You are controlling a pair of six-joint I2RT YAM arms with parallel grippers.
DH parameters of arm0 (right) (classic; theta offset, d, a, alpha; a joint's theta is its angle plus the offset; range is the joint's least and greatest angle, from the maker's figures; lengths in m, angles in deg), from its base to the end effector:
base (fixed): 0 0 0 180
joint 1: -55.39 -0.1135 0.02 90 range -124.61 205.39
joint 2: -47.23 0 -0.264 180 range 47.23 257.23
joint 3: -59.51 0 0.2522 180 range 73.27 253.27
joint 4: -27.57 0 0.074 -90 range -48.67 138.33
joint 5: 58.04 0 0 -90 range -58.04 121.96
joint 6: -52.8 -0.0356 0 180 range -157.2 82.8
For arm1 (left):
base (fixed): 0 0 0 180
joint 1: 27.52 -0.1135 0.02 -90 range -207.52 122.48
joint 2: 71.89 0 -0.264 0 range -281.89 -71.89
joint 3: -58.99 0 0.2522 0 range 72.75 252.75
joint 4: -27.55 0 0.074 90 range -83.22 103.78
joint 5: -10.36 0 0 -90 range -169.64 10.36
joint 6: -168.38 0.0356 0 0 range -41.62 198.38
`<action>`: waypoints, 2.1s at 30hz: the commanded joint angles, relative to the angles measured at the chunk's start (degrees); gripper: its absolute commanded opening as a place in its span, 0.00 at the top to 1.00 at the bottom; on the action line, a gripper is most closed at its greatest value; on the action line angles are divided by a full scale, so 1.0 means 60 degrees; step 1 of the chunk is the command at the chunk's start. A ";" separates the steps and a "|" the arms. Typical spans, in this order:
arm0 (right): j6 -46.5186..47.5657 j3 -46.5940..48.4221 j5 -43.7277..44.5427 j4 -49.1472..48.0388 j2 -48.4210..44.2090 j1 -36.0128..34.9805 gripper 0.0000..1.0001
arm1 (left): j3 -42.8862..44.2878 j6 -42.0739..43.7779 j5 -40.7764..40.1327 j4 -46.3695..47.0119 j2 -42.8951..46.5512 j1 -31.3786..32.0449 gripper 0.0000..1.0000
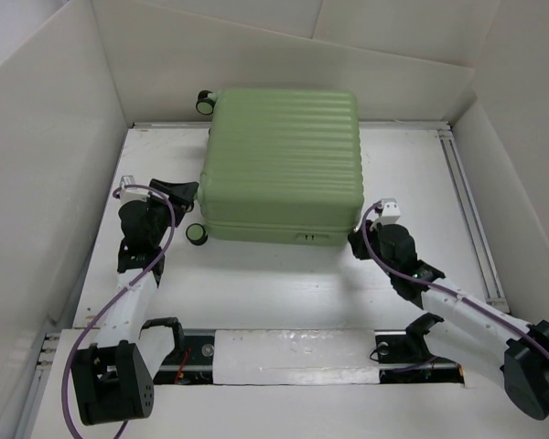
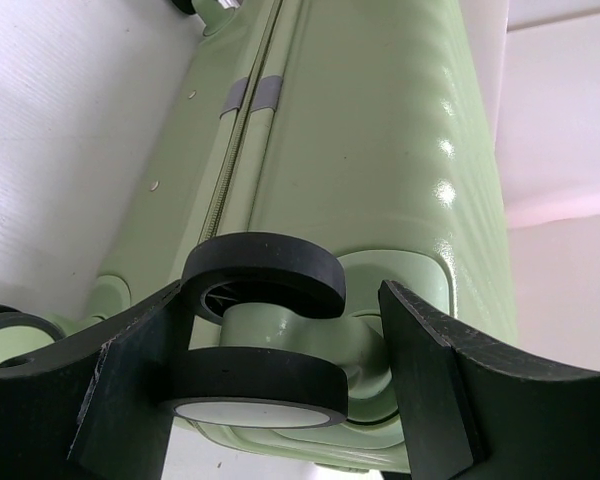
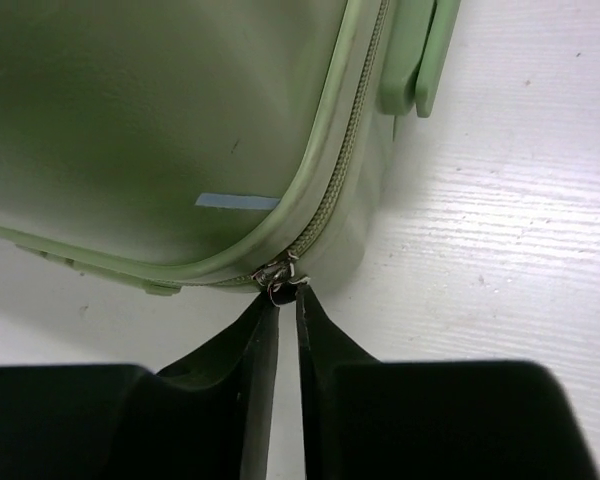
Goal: Pack the luggage
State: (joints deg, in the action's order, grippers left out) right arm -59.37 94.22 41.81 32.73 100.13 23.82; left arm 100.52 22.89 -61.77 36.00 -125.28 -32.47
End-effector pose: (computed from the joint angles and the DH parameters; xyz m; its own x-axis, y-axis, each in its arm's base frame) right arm 0.1740 0.0998 0.2021 -0.4569 0.1556 -0.8758 -0.2263 0.9318 0.2837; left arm 0.2172 0.0078 0.2672 -0.2174 -0.8060 -0.5505 0.0775 0.5480 -0.8329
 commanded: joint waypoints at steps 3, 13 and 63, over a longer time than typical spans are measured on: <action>0.0429 0.0551 0.0688 -0.2008 -0.0058 0.0033 0.90 | 0.0440 0.0722 0.0977 0.0326 0.0386 0.0327 1.00; 0.0416 0.0376 0.0689 -0.1953 -0.0669 -0.0391 1.00 | 0.0353 0.0912 0.0787 0.0368 0.0475 0.0414 1.00; -0.1008 0.0186 0.0193 -0.0069 -0.1612 0.1496 0.60 | 0.0133 0.1044 -0.0400 -0.0187 0.1661 0.1880 1.00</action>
State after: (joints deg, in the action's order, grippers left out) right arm -70.96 94.49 52.34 43.79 89.36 29.98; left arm 100.20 29.30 -67.89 31.02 -117.39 -21.61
